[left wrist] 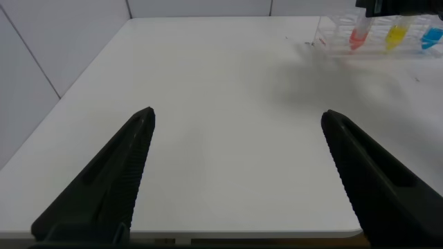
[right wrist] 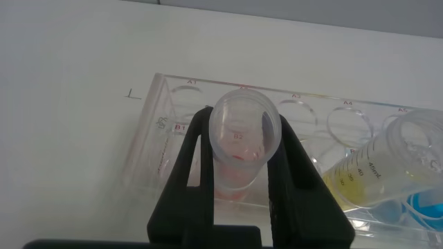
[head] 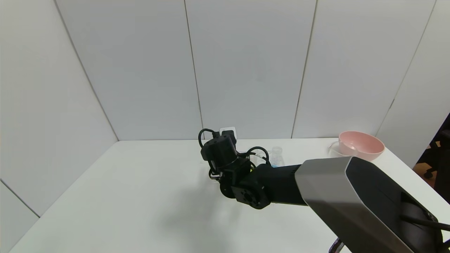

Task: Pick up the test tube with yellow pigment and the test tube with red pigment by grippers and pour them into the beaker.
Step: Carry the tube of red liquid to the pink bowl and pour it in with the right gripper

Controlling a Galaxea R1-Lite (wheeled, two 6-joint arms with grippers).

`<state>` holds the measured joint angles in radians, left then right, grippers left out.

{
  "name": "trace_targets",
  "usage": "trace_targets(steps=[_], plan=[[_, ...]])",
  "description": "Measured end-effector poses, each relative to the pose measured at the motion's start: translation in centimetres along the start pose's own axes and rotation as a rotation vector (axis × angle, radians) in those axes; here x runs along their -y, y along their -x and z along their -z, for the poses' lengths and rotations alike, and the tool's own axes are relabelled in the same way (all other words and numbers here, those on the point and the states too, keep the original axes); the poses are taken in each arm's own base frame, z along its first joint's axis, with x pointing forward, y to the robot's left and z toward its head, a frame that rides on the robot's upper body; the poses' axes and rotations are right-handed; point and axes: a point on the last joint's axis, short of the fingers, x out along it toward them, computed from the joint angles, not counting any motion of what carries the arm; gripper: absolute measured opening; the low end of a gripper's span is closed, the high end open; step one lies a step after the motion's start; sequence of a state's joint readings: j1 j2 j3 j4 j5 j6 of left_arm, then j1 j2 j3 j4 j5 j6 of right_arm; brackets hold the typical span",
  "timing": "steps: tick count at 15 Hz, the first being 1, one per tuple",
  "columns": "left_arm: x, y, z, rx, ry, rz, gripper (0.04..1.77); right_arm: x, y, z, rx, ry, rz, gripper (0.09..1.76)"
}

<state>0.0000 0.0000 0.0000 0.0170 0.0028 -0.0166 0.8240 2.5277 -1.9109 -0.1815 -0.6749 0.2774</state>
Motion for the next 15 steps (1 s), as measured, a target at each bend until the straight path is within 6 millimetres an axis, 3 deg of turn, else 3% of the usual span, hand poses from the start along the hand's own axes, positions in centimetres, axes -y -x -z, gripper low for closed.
trace_targets(steps=[3,7,15], plan=[[0.0,0.0,0.0,0.000,0.000,0.000,1.72,0.2,0.0,-0.4,0.003,-0.002,0.002,0.50],[0.0,0.0,0.0,0.000,0.000,0.000,1.72,0.7,1.0,-2.5,0.027,-0.009,-0.006,0.50],[0.0,0.0,0.0,0.000,0.000,0.000,1.72,1.7,4.9,-7.6,0.079,-0.030,-0.029,0.50]])
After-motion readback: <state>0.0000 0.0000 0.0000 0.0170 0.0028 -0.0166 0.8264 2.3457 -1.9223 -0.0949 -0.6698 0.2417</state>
